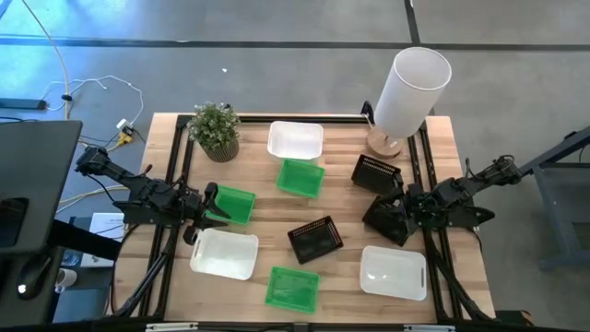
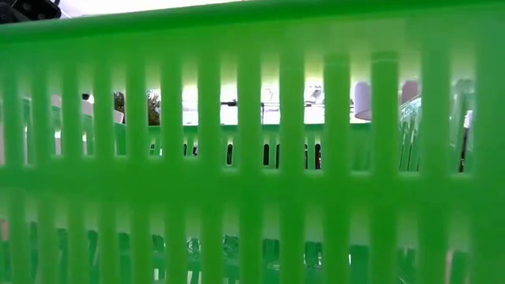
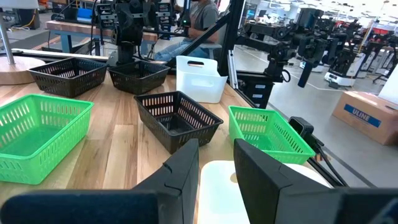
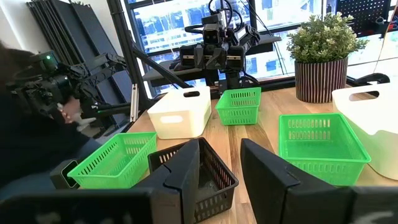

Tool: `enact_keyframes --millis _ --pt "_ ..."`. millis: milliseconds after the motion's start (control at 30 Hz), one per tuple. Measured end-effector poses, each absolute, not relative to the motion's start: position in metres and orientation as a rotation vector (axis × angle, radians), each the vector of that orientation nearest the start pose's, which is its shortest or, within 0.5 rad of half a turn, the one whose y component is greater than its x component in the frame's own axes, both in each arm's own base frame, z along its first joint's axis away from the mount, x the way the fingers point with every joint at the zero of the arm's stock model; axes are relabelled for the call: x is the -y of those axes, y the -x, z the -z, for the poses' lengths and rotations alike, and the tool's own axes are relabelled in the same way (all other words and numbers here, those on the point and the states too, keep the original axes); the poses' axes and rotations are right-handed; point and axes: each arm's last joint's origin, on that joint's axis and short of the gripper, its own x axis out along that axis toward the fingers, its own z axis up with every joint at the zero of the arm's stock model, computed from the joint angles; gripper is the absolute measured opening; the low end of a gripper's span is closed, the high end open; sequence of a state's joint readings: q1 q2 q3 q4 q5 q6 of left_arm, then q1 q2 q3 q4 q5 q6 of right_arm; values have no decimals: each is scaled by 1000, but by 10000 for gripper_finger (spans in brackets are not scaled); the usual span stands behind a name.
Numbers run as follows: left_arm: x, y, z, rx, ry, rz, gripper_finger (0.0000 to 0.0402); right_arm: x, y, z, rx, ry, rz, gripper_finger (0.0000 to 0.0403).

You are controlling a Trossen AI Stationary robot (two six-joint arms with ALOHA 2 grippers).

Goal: Stack baskets by color

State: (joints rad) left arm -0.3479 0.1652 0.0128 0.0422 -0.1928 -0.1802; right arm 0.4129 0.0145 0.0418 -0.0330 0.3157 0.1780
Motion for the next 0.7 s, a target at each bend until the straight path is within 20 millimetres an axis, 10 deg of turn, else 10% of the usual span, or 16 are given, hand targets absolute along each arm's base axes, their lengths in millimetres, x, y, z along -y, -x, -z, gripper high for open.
enact_keyframes --millis 700 --pt "30 -102 -159 -109 152 125 90 -30 -90 -173 -14 -176 -96 108"
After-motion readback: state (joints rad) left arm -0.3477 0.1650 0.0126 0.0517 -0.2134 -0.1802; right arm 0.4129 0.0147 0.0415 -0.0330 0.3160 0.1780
